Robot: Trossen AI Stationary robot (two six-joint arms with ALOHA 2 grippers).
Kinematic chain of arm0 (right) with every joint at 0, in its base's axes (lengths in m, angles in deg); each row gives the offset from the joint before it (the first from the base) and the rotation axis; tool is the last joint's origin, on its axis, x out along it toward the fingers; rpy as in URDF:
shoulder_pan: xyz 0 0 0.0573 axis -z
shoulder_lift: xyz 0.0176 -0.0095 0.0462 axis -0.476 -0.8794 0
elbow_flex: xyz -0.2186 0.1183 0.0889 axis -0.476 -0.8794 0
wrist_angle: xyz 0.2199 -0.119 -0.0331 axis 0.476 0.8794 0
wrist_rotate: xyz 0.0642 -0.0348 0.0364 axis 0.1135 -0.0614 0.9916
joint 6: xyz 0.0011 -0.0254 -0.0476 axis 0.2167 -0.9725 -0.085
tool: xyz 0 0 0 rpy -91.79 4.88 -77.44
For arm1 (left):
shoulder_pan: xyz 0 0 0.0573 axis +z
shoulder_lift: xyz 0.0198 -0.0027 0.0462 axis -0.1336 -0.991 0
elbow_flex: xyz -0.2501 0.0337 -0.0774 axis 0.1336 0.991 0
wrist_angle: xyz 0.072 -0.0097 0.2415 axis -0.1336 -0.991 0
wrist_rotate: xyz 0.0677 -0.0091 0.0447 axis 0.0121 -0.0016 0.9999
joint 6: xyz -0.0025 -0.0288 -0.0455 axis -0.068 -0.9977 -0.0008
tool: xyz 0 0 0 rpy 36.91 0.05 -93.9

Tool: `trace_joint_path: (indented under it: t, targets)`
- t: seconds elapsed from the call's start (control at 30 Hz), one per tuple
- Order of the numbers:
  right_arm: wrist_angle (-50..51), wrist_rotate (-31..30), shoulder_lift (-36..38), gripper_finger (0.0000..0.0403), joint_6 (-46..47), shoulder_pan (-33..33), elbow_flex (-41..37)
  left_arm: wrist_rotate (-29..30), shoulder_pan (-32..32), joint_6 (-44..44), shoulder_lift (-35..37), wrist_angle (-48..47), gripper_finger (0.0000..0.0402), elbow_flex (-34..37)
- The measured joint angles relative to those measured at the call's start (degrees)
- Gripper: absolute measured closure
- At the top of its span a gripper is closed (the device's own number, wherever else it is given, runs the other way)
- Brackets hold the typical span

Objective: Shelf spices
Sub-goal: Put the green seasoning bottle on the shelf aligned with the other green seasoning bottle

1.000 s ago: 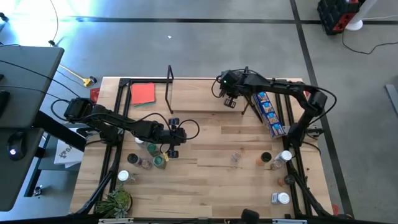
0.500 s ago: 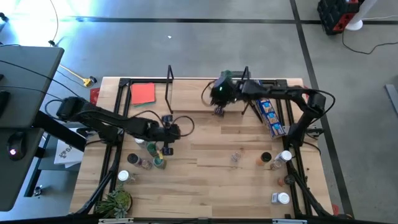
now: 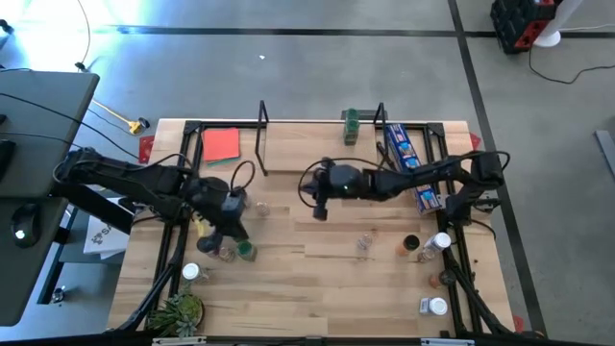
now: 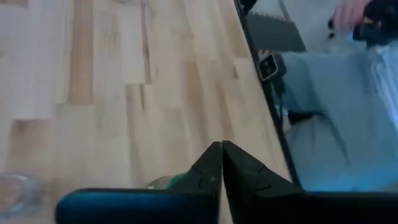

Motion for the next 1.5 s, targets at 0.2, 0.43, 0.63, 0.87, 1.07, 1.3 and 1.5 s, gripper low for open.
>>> trace_joint_path:
  t: [0.2,0.43,0.63,0.87,1.07,1.3,1.5]
  targets:
    - [-8.0,-5.5,0.0,0.0397,1.1,-2.9,-4.5,-9.1,-7.1,-2.0,-1.7,0.3,0.0325,0.0]
    - [-8.1,-6.0,0.0,0.0397,3.7,-3.8,-6.1,-3.0,-12.1,-3.8,-4.6,1.7,0.0299,0.0]
    - [-8.0,-6.0,0.0,0.0397,2.3,-3.5,-6.1,4.8,-12.7,-7.3,-7.8,4.4,0.0296,0.0]
    - [-8.2,-6.0,0.0,0.0397,2.3,-3.1,-6.1,0.7,-11.4,-4.0,-11.9,2.8,0.0227,0.0]
    - [-8.3,-6.0,0.0,0.0397,2.3,-1.5,-6.1,0.9,-11.4,3.9,-13.1,0.3,0.0151,-1.1]
    - [-8.3,-5.1,0.0,0.0397,3.8,0.0,-6.1,10.2,-11.4,9.6,-13.1,-1.8,0.0139,-3.6]
    - [-8.3,-4.9,0.0,0.0397,3.8,0.1,-6.1,11.6,-11.4,7.9,-16.5,-6.7,0.0139,-3.5]
